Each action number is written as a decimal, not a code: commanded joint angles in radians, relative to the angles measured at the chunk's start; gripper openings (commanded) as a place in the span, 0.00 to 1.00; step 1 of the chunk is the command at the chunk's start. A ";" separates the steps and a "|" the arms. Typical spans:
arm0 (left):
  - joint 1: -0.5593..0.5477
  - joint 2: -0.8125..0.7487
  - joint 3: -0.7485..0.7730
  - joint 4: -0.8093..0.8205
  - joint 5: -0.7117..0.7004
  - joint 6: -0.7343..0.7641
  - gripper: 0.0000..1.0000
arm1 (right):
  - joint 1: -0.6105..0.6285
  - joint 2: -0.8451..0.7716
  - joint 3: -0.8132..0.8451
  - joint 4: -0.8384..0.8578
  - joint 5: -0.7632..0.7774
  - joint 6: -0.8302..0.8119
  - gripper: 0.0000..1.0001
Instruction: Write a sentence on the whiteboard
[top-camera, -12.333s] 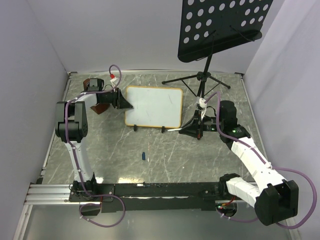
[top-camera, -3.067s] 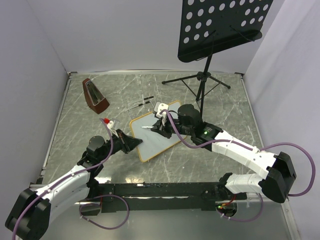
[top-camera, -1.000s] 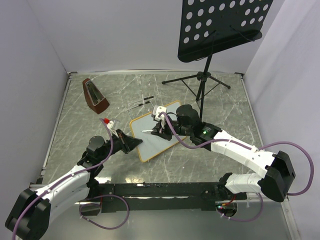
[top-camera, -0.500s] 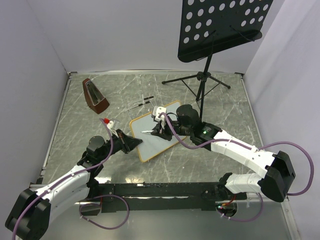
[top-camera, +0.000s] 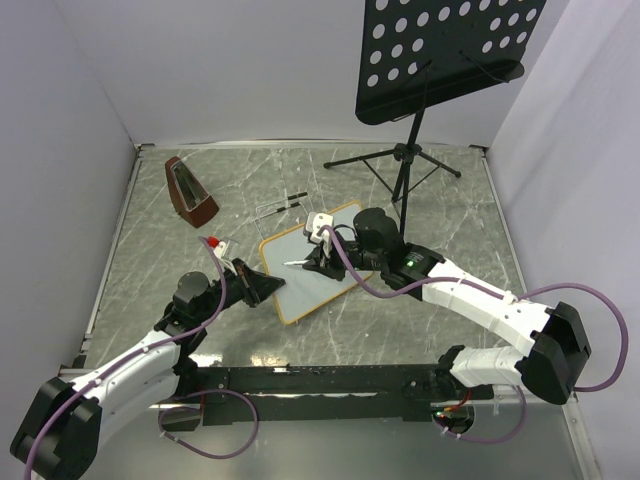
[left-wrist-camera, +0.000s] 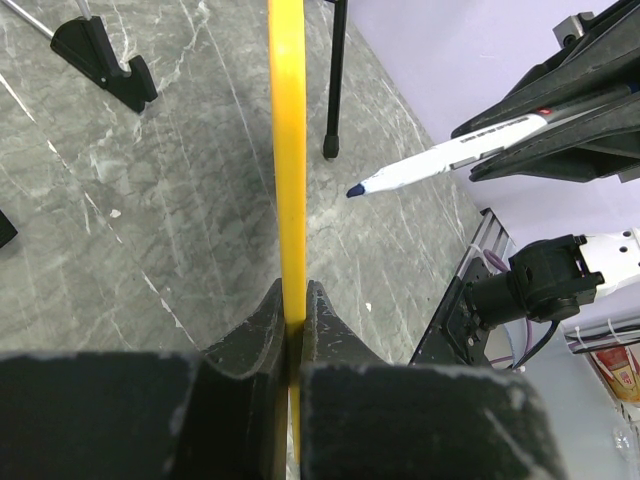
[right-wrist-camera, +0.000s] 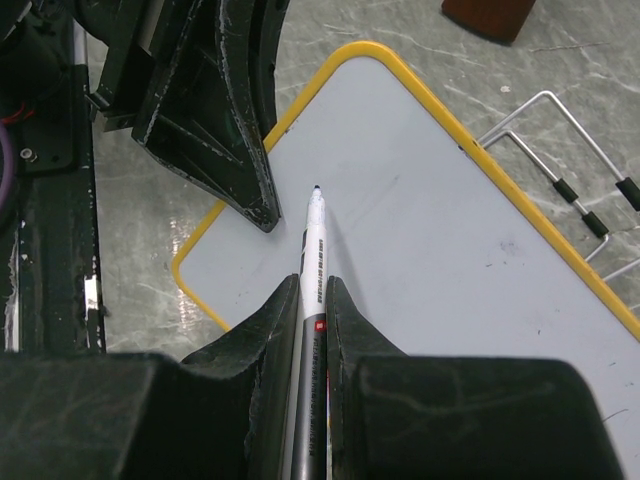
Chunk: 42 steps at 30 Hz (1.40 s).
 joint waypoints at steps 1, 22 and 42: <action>-0.002 -0.017 0.006 0.166 0.018 -0.016 0.01 | -0.005 -0.003 0.056 0.002 -0.022 -0.026 0.00; -0.002 -0.003 0.004 0.199 0.021 -0.040 0.01 | -0.005 0.024 0.085 0.000 -0.015 -0.032 0.00; -0.001 0.028 -0.008 0.271 0.038 -0.073 0.01 | 0.004 0.059 0.079 0.051 0.065 0.005 0.00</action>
